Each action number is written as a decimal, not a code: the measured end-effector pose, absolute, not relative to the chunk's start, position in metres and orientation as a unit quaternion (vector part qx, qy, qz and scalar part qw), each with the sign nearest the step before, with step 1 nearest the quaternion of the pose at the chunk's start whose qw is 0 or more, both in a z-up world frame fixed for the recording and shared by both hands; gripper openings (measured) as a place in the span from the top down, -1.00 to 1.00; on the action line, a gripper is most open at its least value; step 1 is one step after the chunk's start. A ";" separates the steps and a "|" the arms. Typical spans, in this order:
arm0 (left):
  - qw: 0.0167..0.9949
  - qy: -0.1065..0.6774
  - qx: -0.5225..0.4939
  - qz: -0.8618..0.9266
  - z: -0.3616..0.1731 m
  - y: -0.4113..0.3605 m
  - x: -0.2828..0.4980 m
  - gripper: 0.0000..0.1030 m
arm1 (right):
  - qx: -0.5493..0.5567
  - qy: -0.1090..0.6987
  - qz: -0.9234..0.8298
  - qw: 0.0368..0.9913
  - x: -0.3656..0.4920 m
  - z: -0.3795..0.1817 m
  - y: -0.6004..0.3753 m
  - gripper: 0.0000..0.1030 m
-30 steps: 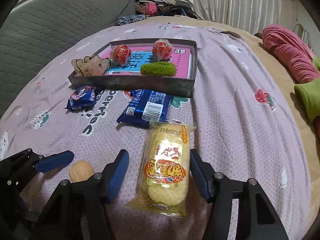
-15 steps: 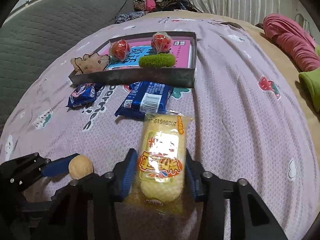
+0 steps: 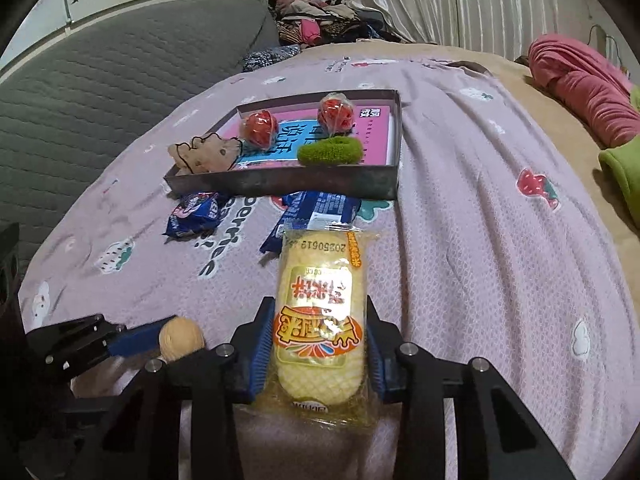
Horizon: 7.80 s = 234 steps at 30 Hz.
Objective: Organize objects
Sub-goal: 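Grasp the walnut with the left gripper while the right grasps the yellow cake, then lift the walnut and yellow cake and carry both over the tray, then lower the walnut and cake onto the book and open both grippers, then withdraw both tools from the tray and back away from the bed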
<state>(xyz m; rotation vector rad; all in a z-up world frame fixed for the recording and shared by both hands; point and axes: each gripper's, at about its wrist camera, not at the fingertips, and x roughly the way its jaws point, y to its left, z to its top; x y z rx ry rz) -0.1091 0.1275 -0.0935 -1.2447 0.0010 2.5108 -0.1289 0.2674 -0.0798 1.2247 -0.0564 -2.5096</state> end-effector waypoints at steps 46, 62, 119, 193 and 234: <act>0.108 -0.007 -0.357 0.928 -0.015 0.058 -0.084 0.31 | 0.378 -0.020 -0.902 0.206 -0.070 -0.028 0.227 0.22; 0.104 -0.027 -0.352 0.930 0.011 0.035 -0.109 0.31 | 0.349 -0.021 -0.915 0.200 -0.087 0.008 0.226 0.22; 0.052 -0.035 -0.342 0.938 -0.014 0.014 -0.363 0.31 | 0.300 -0.053 -0.935 0.183 -0.286 0.016 0.207 0.22; 0.062 -0.074 -0.400 0.912 -0.072 -0.013 -0.384 -0.55 | 0.384 0.024 -0.913 0.138 -0.311 -0.061 0.187 -0.08; 0.005 0.029 -0.320 0.947 0.067 0.015 -0.171 -0.61 | 0.301 0.012 -0.947 0.111 -0.142 0.095 0.217 -0.86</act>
